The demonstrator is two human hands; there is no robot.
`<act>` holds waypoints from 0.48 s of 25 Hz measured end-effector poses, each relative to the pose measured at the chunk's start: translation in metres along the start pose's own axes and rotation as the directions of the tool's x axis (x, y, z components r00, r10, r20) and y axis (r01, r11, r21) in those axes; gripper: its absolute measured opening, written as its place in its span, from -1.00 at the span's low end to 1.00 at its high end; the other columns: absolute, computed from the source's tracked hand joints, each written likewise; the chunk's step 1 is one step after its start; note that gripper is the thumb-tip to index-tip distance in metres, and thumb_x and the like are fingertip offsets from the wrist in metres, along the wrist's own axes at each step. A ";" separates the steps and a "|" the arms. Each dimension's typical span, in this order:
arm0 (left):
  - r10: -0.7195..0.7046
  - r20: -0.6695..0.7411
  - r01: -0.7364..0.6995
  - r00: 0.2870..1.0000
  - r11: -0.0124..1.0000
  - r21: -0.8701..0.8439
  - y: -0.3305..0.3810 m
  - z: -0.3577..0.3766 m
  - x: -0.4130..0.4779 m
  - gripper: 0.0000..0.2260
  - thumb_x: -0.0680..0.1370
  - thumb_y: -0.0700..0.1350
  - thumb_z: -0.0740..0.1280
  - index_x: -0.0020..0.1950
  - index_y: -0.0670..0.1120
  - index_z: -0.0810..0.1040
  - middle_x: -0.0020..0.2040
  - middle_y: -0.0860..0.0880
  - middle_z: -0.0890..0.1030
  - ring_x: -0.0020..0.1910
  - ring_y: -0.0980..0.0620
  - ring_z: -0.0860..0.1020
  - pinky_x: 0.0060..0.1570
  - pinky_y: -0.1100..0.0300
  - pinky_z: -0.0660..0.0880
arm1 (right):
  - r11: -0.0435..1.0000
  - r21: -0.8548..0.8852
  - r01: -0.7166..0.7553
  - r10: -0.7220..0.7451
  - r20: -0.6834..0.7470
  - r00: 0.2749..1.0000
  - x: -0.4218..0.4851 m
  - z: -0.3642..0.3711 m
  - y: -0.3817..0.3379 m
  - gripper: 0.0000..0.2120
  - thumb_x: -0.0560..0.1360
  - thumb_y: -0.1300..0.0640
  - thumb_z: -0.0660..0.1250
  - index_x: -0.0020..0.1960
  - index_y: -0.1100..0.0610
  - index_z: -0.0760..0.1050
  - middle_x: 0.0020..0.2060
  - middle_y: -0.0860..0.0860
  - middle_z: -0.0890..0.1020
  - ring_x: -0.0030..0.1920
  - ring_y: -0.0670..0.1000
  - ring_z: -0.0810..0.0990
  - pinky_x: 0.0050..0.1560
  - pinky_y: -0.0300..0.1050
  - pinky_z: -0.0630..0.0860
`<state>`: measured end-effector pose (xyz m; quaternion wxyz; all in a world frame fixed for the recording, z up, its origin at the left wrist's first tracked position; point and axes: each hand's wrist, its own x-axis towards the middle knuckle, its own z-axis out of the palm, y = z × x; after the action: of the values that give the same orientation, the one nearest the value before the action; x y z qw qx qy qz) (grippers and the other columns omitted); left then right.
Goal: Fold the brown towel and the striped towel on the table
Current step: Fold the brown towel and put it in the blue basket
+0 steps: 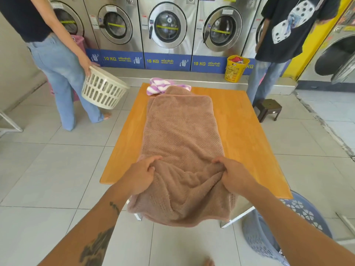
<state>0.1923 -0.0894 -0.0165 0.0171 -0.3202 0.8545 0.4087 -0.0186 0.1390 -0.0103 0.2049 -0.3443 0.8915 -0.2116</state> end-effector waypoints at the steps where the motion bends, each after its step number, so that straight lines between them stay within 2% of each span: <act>1: -0.020 0.100 0.015 0.995 0.999 0.046 -0.002 0.002 0.002 -0.57 0.69 -0.13 0.08 0.46 0.32 0.32 0.51 -0.02 0.32 0.00 0.14 0.46 -0.13 0.32 0.35 | 1.000 -0.030 -0.001 0.003 0.076 0.997 0.003 0.002 0.004 -0.44 0.47 0.37 0.06 0.27 -0.13 0.49 0.20 -0.03 0.50 0.09 0.04 0.50 -0.08 -0.22 0.41; 3: -0.075 0.216 0.073 0.973 0.997 0.019 0.003 0.001 0.003 -0.56 0.68 -0.11 0.10 0.43 0.39 0.32 0.53 -0.04 0.24 -0.05 0.14 0.45 -0.08 0.22 0.44 | 1.000 -0.018 0.006 -0.003 0.159 0.987 0.009 0.000 0.005 -0.48 0.44 0.38 0.05 0.08 -0.13 0.57 0.16 -0.07 0.56 0.07 -0.01 0.54 -0.09 -0.19 0.47; 4: -0.129 0.269 0.149 0.954 0.987 -0.053 0.010 -0.003 0.001 -0.58 0.68 -0.11 0.11 0.36 0.39 0.41 0.49 -0.02 0.26 0.04 0.08 0.48 0.04 0.12 0.52 | 0.997 0.063 -0.034 0.023 0.176 0.984 0.013 -0.006 0.001 -0.52 0.44 0.39 0.05 -0.02 -0.07 0.61 0.11 -0.04 0.60 0.04 0.00 0.57 -0.12 -0.19 0.50; 5: -0.179 0.341 0.253 0.923 0.949 -0.188 0.019 -0.009 0.000 -0.61 0.68 -0.12 0.12 0.29 0.34 0.52 0.44 -0.01 0.33 0.18 0.00 0.49 0.15 -0.01 0.55 | 0.962 0.239 -0.130 0.085 0.188 0.978 0.019 -0.014 0.000 -0.55 0.45 0.40 0.06 -0.07 0.02 0.64 0.05 0.01 0.65 0.00 0.01 0.60 -0.14 -0.17 0.54; 6: -0.183 0.428 0.354 0.885 0.862 -0.364 0.026 -0.016 -0.001 -0.62 0.68 -0.13 0.11 0.26 0.25 0.59 0.40 -0.02 0.42 0.25 -0.09 0.51 0.18 -0.10 0.55 | 0.842 0.475 -0.256 0.164 0.228 0.960 0.028 -0.023 -0.001 -0.59 0.48 0.41 0.07 -0.08 0.12 0.66 -0.01 0.09 0.69 -0.06 0.04 0.64 -0.17 -0.14 0.57; 7: -0.133 0.492 0.420 0.860 0.732 -0.536 0.031 -0.023 0.000 -0.61 0.66 -0.16 0.08 0.27 0.15 0.62 0.34 -0.05 0.51 0.24 -0.15 0.54 0.13 -0.14 0.57 | 0.638 0.668 -0.383 0.219 0.319 0.922 0.038 -0.035 -0.002 -0.62 0.51 0.40 0.07 -0.04 0.21 0.66 -0.04 0.17 0.71 -0.11 0.09 0.67 -0.18 -0.10 0.60; 8: -0.070 0.505 0.445 0.860 0.586 -0.677 0.033 -0.030 0.000 -0.59 0.61 -0.20 0.08 0.29 0.05 0.62 0.27 -0.10 0.58 0.16 -0.19 0.60 0.05 -0.13 0.59 | 0.417 0.783 -0.462 0.203 0.415 0.887 0.045 -0.045 0.000 -0.64 0.53 0.39 0.06 0.03 0.29 0.64 -0.02 0.23 0.70 -0.13 0.14 0.67 -0.19 -0.05 0.61; 9: -0.018 0.475 0.434 0.880 0.438 -0.787 0.032 -0.035 0.002 -0.55 0.55 -0.26 0.09 0.33 -0.01 0.60 0.19 -0.14 0.61 0.05 -0.19 0.63 -0.04 -0.10 0.60 | 0.258 0.833 -0.490 0.156 0.465 0.872 0.053 -0.053 0.004 -0.62 0.51 0.39 0.04 0.11 0.34 0.60 0.02 0.28 0.68 -0.12 0.19 0.66 -0.18 -0.01 0.62; 10: 0.013 0.423 0.396 0.906 0.328 -0.858 0.034 -0.037 0.004 -0.48 0.49 -0.33 0.10 0.36 -0.04 0.57 0.15 -0.17 0.62 -0.01 -0.17 0.63 -0.08 -0.05 0.62 | 0.167 0.855 -0.490 0.097 0.481 0.871 0.060 -0.060 0.008 -0.59 0.49 0.41 0.02 0.18 0.37 0.56 0.04 0.31 0.65 -0.12 0.21 0.65 -0.20 0.02 0.62; 11: 0.016 0.367 0.348 0.930 0.283 -0.894 0.035 -0.036 0.008 -0.43 0.45 -0.40 0.10 0.38 -0.04 0.56 0.16 -0.16 0.62 -0.01 -0.13 0.62 -0.09 0.01 0.63 | 0.149 0.868 -0.474 0.065 0.469 0.881 0.065 -0.062 0.012 -0.55 0.47 0.44 0.00 0.22 0.37 0.54 0.03 0.30 0.64 -0.14 0.20 0.66 -0.25 0.02 0.63; 12: -0.004 0.308 0.296 0.951 0.295 -0.908 0.037 -0.032 0.011 -0.39 0.44 -0.47 0.09 0.37 -0.03 0.56 0.20 -0.14 0.63 0.02 -0.09 0.62 -0.09 0.08 0.64 | 0.207 0.877 -0.434 0.051 0.433 0.900 0.070 -0.062 0.015 -0.53 0.48 0.49 -0.01 0.23 0.33 0.54 0.03 0.27 0.65 -0.15 0.16 0.67 -0.30 -0.01 0.63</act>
<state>0.1702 -0.1016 0.0270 -0.0292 -0.2942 0.4076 0.8640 -0.1059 0.1149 0.0177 0.5393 -0.0283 0.5721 -0.6173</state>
